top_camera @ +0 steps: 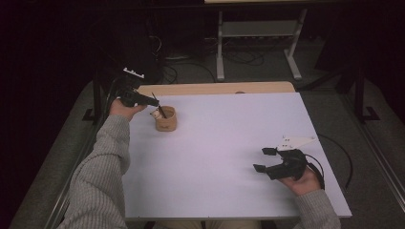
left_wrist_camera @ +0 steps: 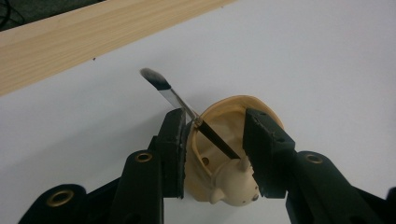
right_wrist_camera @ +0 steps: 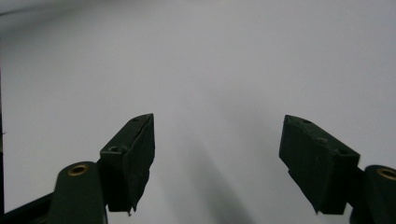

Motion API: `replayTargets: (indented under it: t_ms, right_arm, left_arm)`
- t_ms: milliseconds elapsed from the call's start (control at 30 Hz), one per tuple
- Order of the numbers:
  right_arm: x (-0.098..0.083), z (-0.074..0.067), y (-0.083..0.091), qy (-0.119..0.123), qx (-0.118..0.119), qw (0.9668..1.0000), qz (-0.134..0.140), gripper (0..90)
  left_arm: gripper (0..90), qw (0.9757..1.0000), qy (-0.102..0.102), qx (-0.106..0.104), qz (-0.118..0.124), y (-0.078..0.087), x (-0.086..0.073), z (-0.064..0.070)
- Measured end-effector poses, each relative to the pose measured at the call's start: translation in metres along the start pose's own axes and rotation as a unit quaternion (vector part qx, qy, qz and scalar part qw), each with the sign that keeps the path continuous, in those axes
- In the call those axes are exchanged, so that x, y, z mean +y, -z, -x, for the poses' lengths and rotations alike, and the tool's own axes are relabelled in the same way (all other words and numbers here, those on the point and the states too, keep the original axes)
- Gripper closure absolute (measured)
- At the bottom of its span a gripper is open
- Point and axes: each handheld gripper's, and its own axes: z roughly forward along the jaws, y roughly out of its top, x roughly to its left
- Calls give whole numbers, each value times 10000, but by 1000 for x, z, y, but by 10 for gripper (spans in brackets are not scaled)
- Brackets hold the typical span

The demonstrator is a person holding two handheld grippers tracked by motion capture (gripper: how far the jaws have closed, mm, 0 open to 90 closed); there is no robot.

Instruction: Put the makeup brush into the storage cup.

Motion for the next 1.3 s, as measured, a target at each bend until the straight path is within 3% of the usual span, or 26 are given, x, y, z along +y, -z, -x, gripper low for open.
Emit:
replayTargets:
  t_ms: [533,1000,1300]
  right_arm:
    - [-2,3,8,-105,-190,9996,171,254]
    - [-4,4,14,-169,-283,9992,207,254]
    - [-5,5,10,-155,-346,9991,167,253]
  left_arm:
    - [570,9993,-211,-119,269,19,1,17]
    - [555,9979,-322,-173,529,35,-7,35]
    - [522,9981,-361,-146,488,37,-9,37]
